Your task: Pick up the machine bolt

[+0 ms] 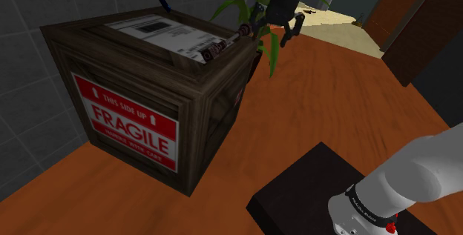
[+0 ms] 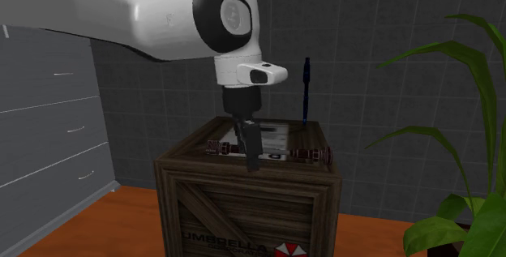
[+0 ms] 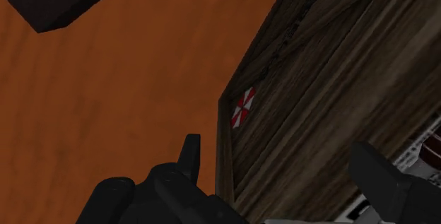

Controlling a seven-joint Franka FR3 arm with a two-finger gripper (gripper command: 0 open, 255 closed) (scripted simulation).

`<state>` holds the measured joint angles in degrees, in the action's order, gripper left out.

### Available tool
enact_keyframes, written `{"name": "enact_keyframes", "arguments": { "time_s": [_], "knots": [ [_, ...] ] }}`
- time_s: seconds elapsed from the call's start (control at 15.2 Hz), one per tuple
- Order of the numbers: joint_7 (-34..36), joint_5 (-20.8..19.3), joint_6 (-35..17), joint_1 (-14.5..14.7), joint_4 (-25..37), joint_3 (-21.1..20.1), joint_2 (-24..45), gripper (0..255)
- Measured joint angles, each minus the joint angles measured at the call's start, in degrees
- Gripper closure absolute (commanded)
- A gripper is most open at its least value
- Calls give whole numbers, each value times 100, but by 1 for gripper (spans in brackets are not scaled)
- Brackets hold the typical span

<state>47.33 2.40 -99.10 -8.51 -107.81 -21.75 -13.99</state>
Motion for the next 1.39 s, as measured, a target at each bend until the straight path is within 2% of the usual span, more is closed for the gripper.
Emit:
{"name": "enact_keyframes", "arguments": {
  "time_s": [0.4,0.59,0.66,0.86,1.19,1.25,1.39],
  "knots": [
    [1973,-562,396,9,1772,-408,1680,0],
    [2865,-937,739,221,2962,-433,2688,0],
    [3057,-1003,789,275,3178,-413,2887,0],
    [3226,-1023,668,292,3128,-389,2977,0],
    [3242,-994,283,241,2684,-374,2915,0],
    [3247,-999,259,244,2670,-374,2926,255],
    [3249,-1005,254,244,2672,-373,2924,255]
  ]
}}
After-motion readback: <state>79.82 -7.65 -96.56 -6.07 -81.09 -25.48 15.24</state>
